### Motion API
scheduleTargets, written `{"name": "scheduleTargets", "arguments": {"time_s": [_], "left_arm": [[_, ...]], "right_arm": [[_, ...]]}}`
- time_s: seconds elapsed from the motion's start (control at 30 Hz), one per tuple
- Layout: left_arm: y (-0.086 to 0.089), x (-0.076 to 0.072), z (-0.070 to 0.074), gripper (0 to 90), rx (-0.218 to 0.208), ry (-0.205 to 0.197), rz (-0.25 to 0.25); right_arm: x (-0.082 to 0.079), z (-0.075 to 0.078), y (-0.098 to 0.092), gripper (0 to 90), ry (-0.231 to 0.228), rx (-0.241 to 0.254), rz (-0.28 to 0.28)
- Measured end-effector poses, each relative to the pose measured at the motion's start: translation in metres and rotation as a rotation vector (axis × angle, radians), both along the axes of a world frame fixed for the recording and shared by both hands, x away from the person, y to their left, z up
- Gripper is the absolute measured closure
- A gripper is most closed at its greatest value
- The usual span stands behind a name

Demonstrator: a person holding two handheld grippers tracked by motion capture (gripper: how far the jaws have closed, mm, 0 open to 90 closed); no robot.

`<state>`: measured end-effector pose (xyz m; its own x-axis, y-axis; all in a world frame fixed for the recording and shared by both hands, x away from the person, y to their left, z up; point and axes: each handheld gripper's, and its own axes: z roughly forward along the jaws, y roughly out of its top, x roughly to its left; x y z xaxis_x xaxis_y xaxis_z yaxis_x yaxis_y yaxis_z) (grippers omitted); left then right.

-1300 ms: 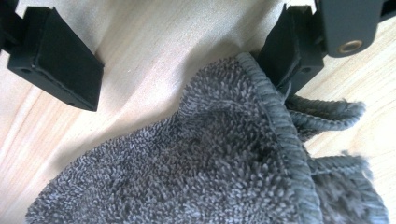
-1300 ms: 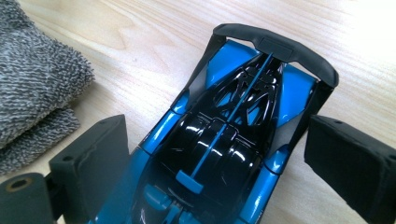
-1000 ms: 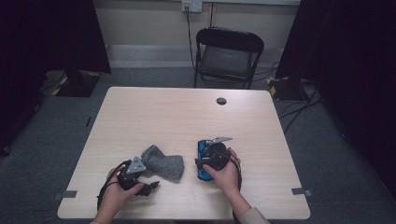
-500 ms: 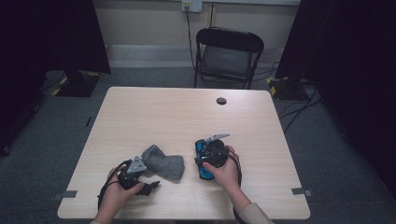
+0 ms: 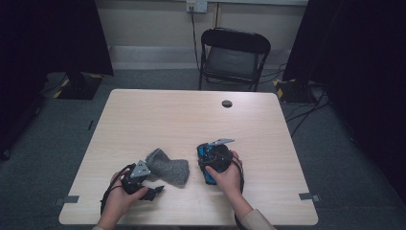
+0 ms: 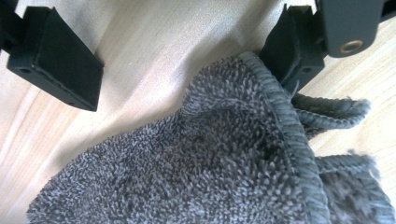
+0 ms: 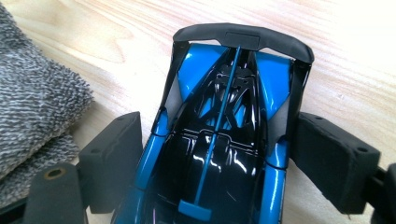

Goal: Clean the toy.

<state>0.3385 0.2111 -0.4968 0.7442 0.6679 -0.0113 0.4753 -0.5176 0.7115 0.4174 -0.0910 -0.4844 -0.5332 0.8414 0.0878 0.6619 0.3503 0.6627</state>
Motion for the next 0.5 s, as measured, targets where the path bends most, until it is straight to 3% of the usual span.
{"name": "scheduleTargets", "arguments": {"time_s": [0.2,0.27,0.4,0.5], "left_arm": [[0.0,0.0,0.0,15.1,0.001,-0.001,0.001],[0.0,0.0,0.0,15.1,0.001,-0.001,0.001],[0.0,0.0,0.0,15.1,0.001,-0.001,0.0],[0.0,0.0,0.0,15.1,0.0,-0.001,-0.002]], "right_arm": [[-0.003,-0.004,0.004,16.6,-0.035,-0.023,-0.018],[-0.003,-0.006,0.006,16.0,-0.018,-0.032,-0.024],[-0.005,-0.008,0.012,17.2,-0.039,-0.077,-0.04],[-0.005,-0.007,0.012,18.1,-0.034,-0.079,-0.05]]}}
